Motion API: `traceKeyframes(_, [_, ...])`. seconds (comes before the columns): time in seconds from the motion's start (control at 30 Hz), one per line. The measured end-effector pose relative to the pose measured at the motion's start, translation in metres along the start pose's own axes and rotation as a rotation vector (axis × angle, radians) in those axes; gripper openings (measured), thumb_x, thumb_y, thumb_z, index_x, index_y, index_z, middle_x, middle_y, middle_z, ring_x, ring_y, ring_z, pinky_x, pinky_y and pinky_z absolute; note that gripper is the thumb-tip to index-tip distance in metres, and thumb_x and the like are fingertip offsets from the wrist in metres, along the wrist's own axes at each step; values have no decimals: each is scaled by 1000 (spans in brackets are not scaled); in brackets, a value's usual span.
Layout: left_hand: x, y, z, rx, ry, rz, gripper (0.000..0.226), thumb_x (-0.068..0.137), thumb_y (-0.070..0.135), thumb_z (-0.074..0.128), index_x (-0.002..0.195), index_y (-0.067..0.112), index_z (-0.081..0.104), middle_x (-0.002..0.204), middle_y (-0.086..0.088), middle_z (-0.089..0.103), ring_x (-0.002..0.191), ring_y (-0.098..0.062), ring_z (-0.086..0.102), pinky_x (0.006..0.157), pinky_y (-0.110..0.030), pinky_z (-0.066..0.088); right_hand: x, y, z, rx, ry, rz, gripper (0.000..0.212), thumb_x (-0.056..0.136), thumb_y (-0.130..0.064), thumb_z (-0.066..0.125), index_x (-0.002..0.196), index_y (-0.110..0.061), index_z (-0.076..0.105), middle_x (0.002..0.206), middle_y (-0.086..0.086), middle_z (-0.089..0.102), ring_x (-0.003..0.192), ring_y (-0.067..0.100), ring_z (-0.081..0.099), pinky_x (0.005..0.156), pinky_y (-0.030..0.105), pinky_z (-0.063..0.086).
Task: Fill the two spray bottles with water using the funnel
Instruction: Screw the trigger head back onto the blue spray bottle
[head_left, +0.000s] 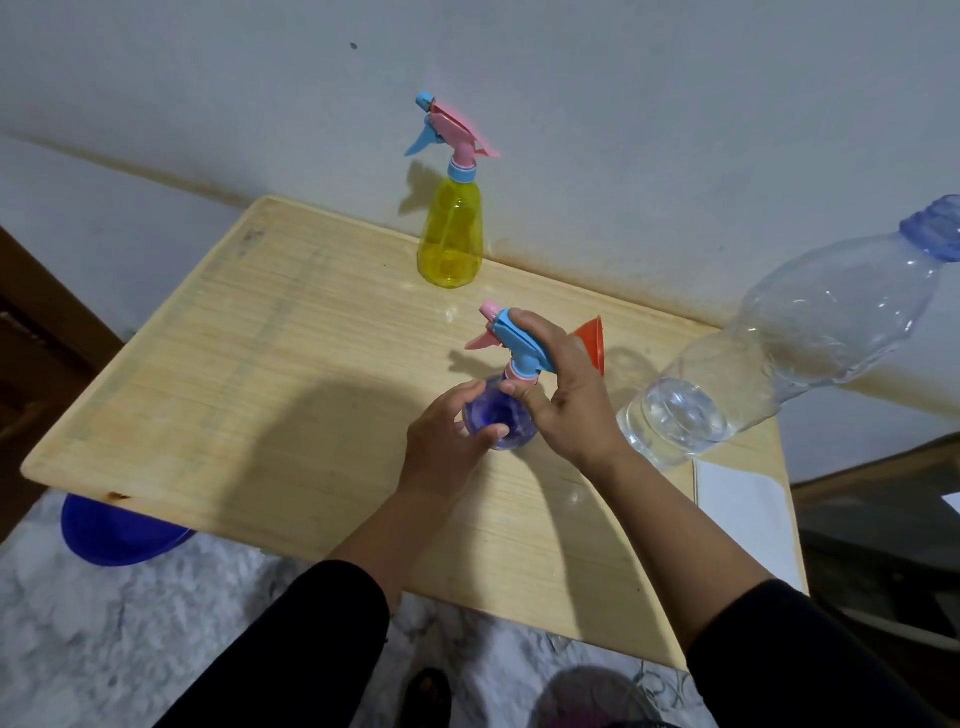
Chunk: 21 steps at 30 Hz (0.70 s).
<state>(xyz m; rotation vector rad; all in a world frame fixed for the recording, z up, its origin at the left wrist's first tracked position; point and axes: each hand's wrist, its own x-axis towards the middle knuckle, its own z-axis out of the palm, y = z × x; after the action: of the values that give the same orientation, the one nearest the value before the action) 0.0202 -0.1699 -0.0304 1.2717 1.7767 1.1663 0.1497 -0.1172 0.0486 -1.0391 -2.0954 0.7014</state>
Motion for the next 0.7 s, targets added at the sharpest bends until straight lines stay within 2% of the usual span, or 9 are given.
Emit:
traceKeyframes(0.1, [-1, -1, 1, -12, 14, 27, 77, 59, 67, 65, 117, 18, 62, 117, 5, 65, 101, -7, 60, 81, -21, 52, -1, 1, -5, 18, -40, -3, 66, 82, -5, 64, 133, -37, 37, 128, -22, 44, 113, 15, 48, 93, 15, 39])
traceKeyframes(0.17, [0, 0, 1, 9, 18, 26, 65, 65, 51, 75, 119, 16, 61, 118, 2, 65, 104, -12, 61, 83, -25, 53, 0, 0, -6, 76, -71, 32, 65, 85, 0, 62, 133, -36, 37, 132, -24, 41, 120, 8, 46, 94, 10, 41])
traceKeyframes(0.27, [0, 1, 2, 9, 18, 20, 65, 64, 53, 70, 119, 18, 61, 112, 12, 62, 98, -4, 58, 77, -9, 47, 2, -4, -2, 122, -49, 67, 65, 84, 4, 61, 131, -37, 40, 133, -16, 46, 121, 9, 48, 91, 6, 41])
traceKeyframes(0.33, [2, 4, 1, -11, 10, -9, 58, 69, 44, 74, 119, 19, 61, 111, 13, 62, 98, -3, 57, 73, 1, 41, 5, -4, -1, 145, -45, 81, 65, 84, 4, 63, 131, -37, 42, 132, -15, 48, 122, 10, 49, 91, 7, 41])
traceKeyframes(0.37, [2, 5, 0, -42, -3, -27, 56, 70, 41, 76, 120, 20, 61, 112, 13, 62, 100, -5, 59, 73, 2, 40, 7, -4, -2, 166, -48, 96, 66, 84, 3, 64, 132, -37, 42, 133, -16, 48, 123, 10, 49, 92, 8, 43])
traceKeyframes(0.47, [-4, 6, -11, -109, -25, -8, 64, 68, 57, 68, 121, 23, 59, 111, 16, 60, 102, -4, 59, 76, 1, 40, 12, -9, -10, 254, 1, 143, 70, 81, -1, 70, 134, -34, 41, 135, -16, 47, 119, -5, 48, 90, 9, 44])
traceKeyframes(0.53, [-8, -3, -24, -37, 45, 57, 46, 84, 42, 62, 124, 19, 57, 113, 13, 57, 103, -8, 59, 79, 2, 36, 17, -14, -14, 305, 59, 144, 71, 81, -5, 72, 136, -33, 37, 135, -13, 46, 115, -11, 46, 85, 6, 42])
traceKeyframes(0.63, [-8, -28, -51, 125, 177, 63, 33, 94, 24, 53, 125, 14, 56, 120, 1, 61, 108, -18, 59, 93, -16, 42, 25, -24, -13, 500, 118, 226, 68, 86, -5, 65, 134, -44, 37, 134, -9, 48, 109, 14, 57, 82, 19, 51])
traceKeyframes(0.7, [-5, -46, -72, 307, 215, 54, 34, 95, 25, 50, 124, 9, 57, 123, -9, 60, 114, -26, 56, 98, -28, 38, 30, -30, -7, 678, 164, 331, 64, 85, 0, 58, 129, -46, 45, 109, -4, 62, 78, 28, 57, 69, 28, 53])
